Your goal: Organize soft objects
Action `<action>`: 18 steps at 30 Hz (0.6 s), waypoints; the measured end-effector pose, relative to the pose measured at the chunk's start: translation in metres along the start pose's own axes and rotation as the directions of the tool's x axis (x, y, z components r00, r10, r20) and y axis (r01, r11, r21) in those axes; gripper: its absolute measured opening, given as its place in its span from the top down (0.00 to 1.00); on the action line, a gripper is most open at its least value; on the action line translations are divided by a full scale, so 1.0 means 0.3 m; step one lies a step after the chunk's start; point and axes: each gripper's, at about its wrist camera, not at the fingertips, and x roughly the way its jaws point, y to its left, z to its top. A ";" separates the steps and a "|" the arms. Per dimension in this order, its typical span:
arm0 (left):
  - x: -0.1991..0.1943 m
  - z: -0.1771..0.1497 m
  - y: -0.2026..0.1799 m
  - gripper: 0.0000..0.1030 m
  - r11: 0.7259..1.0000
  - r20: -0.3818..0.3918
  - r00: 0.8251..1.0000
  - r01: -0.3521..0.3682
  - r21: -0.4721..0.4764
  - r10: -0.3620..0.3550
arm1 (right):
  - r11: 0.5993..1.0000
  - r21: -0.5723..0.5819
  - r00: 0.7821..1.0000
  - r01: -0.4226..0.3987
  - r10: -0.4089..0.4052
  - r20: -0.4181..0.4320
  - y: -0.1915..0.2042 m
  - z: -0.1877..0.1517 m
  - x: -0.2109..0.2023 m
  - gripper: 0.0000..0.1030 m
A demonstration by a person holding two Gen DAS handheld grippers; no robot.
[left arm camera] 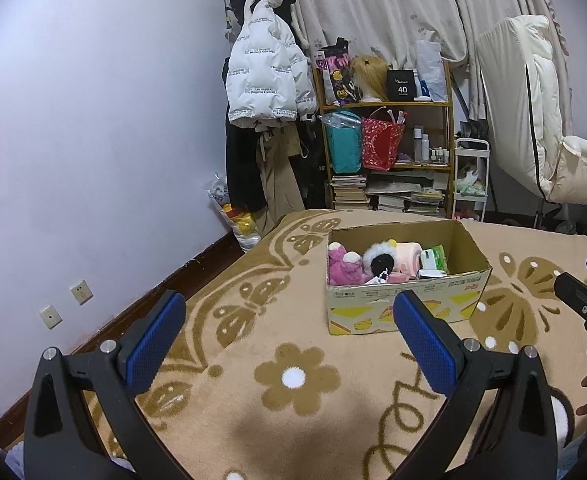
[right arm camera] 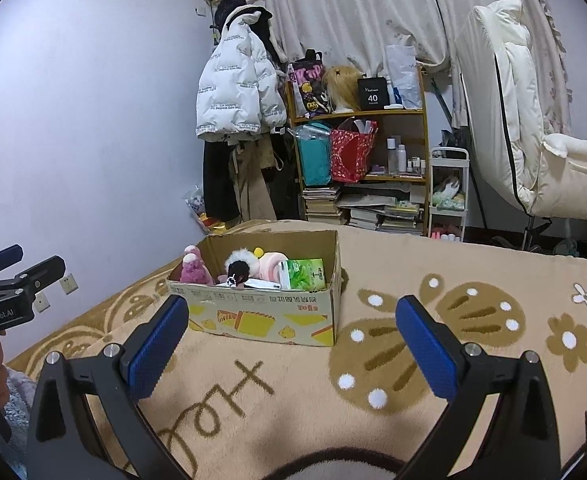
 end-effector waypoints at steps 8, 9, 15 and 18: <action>0.007 -0.007 -0.006 0.00 1.000 -0.007 1.000 0.006 0.015 -0.006 | 1.000 -0.001 1.000 0.001 -0.001 -0.001 -0.001 -0.004 0.001 0.00; 0.007 -0.007 -0.006 0.00 1.000 -0.007 1.000 0.007 0.015 -0.006 | 1.000 -0.001 1.000 0.000 0.000 -0.001 -0.002 -0.003 0.001 0.00; 0.006 -0.006 -0.009 0.00 1.000 -0.007 1.000 0.006 0.014 -0.006 | 1.000 -0.001 1.000 0.000 0.000 -0.001 -0.001 -0.002 0.001 0.00; 0.006 -0.006 -0.009 0.00 1.000 -0.008 1.000 0.006 0.013 -0.006 | 1.000 -0.003 1.000 0.003 -0.003 -0.002 0.001 -0.002 0.001 0.00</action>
